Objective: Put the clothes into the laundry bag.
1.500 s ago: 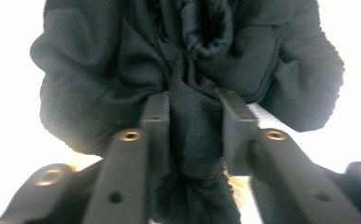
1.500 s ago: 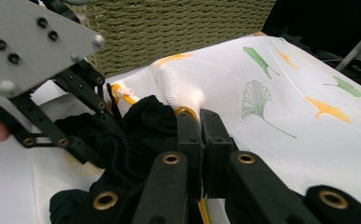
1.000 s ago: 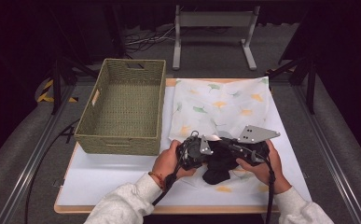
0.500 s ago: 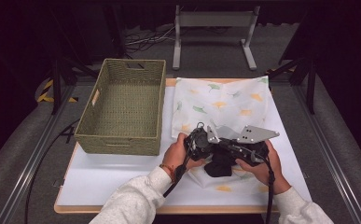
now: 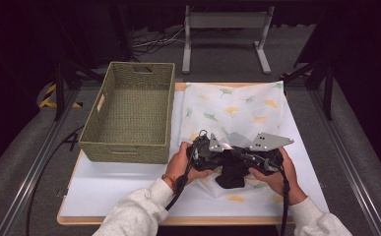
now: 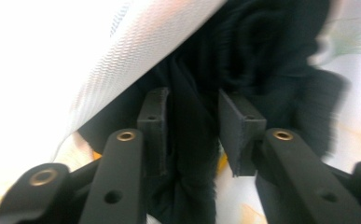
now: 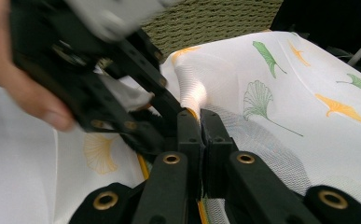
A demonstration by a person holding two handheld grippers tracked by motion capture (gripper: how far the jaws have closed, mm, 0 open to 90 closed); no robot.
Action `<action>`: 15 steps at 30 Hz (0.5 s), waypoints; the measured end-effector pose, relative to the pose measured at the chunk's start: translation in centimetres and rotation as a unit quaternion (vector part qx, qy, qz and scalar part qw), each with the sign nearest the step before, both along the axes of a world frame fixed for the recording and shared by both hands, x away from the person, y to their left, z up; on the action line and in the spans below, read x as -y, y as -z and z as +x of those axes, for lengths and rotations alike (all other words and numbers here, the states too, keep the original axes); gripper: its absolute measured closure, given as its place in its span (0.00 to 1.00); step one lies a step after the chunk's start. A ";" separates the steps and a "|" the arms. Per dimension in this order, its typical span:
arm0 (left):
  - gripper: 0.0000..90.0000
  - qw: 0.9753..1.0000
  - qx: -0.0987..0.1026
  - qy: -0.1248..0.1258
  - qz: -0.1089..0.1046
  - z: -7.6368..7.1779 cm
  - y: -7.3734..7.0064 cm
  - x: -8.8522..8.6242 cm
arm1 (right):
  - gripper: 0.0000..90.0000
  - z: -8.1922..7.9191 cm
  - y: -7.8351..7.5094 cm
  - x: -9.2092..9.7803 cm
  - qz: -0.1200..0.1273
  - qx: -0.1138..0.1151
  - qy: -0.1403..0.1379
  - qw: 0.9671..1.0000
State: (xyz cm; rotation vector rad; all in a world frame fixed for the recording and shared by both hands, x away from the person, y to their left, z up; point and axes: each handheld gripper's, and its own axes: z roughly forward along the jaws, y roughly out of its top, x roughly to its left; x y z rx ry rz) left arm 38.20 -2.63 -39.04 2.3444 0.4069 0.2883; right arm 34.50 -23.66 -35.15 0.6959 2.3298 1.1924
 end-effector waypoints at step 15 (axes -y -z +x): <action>0.73 0.997 0.010 0.073 -0.015 -4.3 -0.2 2.6 | 0.98 0.1 0.2 0.0 -0.002 -0.002 0.004 1.000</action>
